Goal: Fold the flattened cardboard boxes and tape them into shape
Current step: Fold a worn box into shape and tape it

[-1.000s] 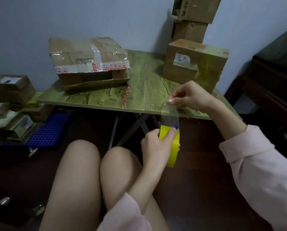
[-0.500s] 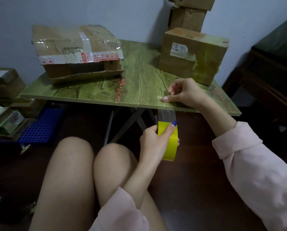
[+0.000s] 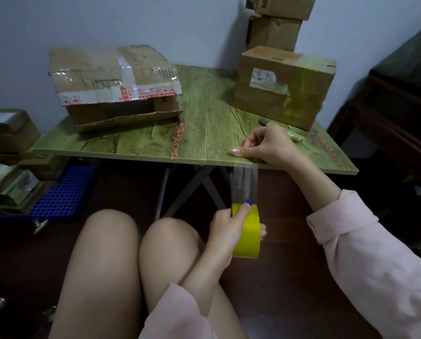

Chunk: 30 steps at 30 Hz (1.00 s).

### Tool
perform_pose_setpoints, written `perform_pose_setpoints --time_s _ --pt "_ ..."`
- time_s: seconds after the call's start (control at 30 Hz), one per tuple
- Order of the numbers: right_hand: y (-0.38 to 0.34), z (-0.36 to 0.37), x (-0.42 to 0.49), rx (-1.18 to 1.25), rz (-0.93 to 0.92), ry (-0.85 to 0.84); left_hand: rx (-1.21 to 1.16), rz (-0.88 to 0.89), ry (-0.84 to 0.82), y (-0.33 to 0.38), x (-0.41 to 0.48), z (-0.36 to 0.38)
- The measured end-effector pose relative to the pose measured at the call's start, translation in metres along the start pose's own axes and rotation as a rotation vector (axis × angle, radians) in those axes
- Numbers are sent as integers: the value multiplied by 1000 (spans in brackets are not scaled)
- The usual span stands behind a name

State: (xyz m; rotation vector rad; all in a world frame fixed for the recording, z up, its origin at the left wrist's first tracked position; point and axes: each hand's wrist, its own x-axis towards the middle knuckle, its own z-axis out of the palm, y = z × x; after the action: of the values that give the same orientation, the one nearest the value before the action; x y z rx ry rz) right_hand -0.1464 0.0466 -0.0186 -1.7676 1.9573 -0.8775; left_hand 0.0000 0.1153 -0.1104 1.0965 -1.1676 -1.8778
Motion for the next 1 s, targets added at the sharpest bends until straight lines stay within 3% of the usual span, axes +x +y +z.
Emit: perform_pose_setpoints --time_s 0.1,0.3,0.43,0.57,0.67,0.77,0.87,1.0 --pt "2 1 -1 -8 -27 30 -70 -13 -21 -4 -1 1" --pt "8 6 -14 34 -112 91 98 115 -108 -20 -14 -4" --pt "12 0 -12 -16 -105 109 68 109 -108 -20 -17 -5" --pt "20 -20 0 -233 -83 374 63 -5 -114 -20 -15 -7" --pt "30 -33 19 -444 112 303 -8 -159 -128 -25 -22 -3" --pt "33 -33 25 -391 328 236 -12 -136 -167 -26 -27 -4" --pt "26 -27 18 -368 276 278 35 -107 -199 -30 -29 -10" --pt "7 -14 -7 -285 62 332 64 -109 -230 -36 -34 -12"
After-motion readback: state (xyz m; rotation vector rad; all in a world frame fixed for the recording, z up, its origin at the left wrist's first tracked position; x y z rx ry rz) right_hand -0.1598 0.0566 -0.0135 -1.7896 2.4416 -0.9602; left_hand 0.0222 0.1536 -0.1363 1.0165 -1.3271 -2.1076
